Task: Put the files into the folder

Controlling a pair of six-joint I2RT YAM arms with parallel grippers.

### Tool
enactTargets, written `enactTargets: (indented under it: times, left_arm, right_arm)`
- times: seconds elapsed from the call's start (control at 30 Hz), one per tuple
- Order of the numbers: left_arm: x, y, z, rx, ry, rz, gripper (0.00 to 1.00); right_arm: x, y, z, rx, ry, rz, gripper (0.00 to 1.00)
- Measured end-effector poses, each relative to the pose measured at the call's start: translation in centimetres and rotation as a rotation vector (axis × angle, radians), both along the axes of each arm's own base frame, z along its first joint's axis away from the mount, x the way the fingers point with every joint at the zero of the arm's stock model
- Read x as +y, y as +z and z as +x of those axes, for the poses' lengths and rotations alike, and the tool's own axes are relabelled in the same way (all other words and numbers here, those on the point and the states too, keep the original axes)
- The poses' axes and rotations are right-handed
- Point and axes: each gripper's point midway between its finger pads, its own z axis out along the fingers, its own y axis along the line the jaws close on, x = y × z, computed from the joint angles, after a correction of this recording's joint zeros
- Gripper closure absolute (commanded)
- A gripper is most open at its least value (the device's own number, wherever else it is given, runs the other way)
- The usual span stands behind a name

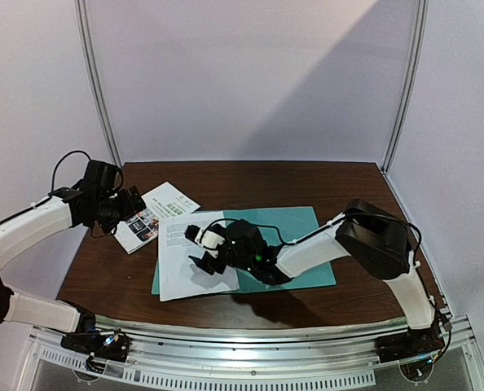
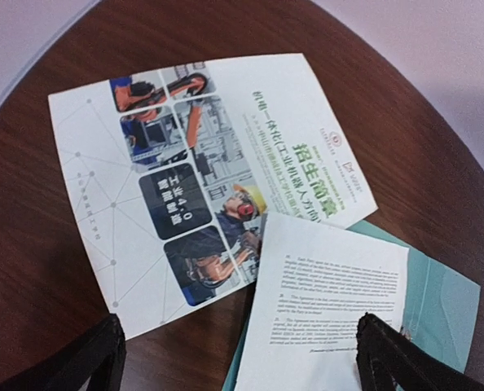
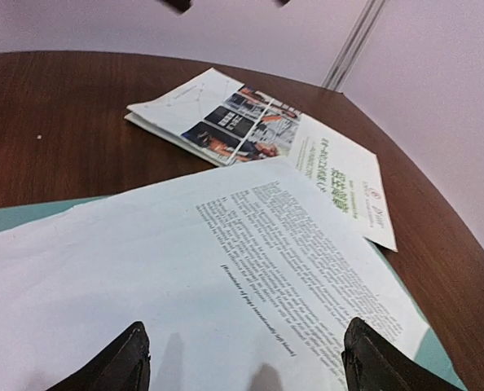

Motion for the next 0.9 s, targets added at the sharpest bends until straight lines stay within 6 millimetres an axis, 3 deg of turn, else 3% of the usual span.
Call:
enactTargets:
  times: [0.2, 0.33, 0.43, 0.6, 0.9]
  left_arm:
    - [2.8, -6.0, -3.7, 0.125, 0.073, -0.057, 0.01]
    - [3.7, -7.6, -5.0, 0.154, 0.101, -0.102, 0.03]
    - [3.7, -8.2, -5.1, 0.135, 0.101, -0.167, 0.06]
    - [3.8, -9.7, -5.6, 0.125, 0.105, -0.258, 0.10]
    - [3.5, -10.1, -4.9, 0.053, 0.091, -0.359, 0.19]
  right_arm:
    - [-2.5, 6.1, 0.3, -0.002, -0.081, 0.089, 0.18]
    - [-4.1, 8.2, 0.7, 0.043, -0.114, 0.133, 0.18]
    - [-5.7, 8.2, 1.3, 0.092, -0.145, 0.143, 0.18]
    - [-7.9, 6.2, 2.3, 0.157, -0.193, 0.118, 0.18]
    - [-8.4, 5.1, 2.3, 0.196, -0.205, 0.105, 0.18]
